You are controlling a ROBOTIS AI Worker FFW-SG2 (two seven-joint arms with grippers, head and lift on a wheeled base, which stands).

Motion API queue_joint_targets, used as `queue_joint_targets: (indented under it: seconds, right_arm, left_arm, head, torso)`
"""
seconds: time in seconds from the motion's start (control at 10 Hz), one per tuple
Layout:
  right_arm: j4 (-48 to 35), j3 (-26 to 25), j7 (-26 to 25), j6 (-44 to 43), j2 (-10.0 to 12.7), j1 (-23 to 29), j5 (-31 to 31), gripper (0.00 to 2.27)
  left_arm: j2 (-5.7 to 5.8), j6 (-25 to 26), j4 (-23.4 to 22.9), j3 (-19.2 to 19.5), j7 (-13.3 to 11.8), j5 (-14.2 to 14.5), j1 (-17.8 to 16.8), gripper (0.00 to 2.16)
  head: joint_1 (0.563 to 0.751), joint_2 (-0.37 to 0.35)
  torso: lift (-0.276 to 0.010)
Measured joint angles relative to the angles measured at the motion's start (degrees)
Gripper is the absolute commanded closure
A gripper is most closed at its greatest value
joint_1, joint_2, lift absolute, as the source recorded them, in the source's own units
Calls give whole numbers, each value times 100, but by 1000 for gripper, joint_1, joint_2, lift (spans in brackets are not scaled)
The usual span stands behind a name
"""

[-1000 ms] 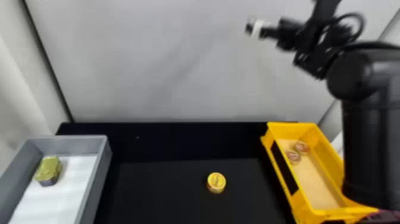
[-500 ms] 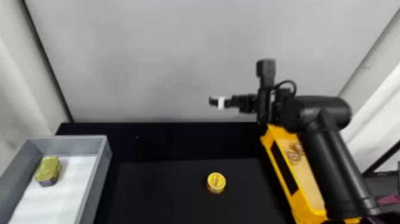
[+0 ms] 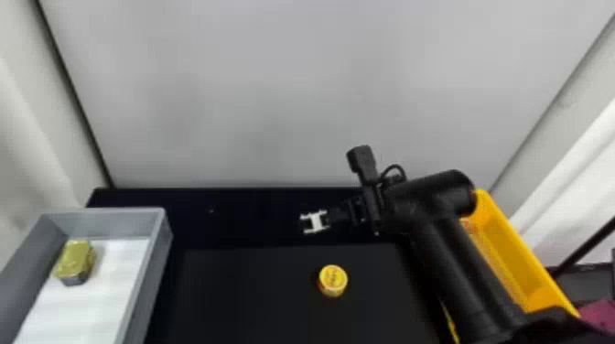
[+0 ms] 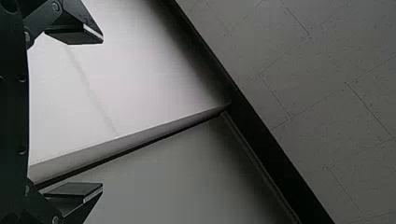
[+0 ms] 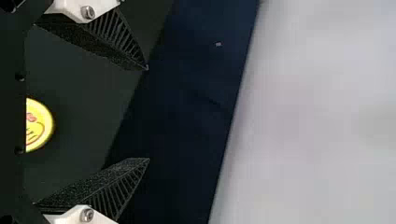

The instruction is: Pick up the round yellow can and place it in the yellow rectangular box

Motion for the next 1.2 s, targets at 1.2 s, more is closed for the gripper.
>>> queue_joint_targets:
  seconds: [1.2]
  right_arm:
    - [778, -286, 808, -537, 41, 592, 1088, 99]
  left_arm:
    - [-42, -128, 23, -26, -28, 76, -1, 157]
  head:
    - [694, -171]
  torso:
    - [-1]
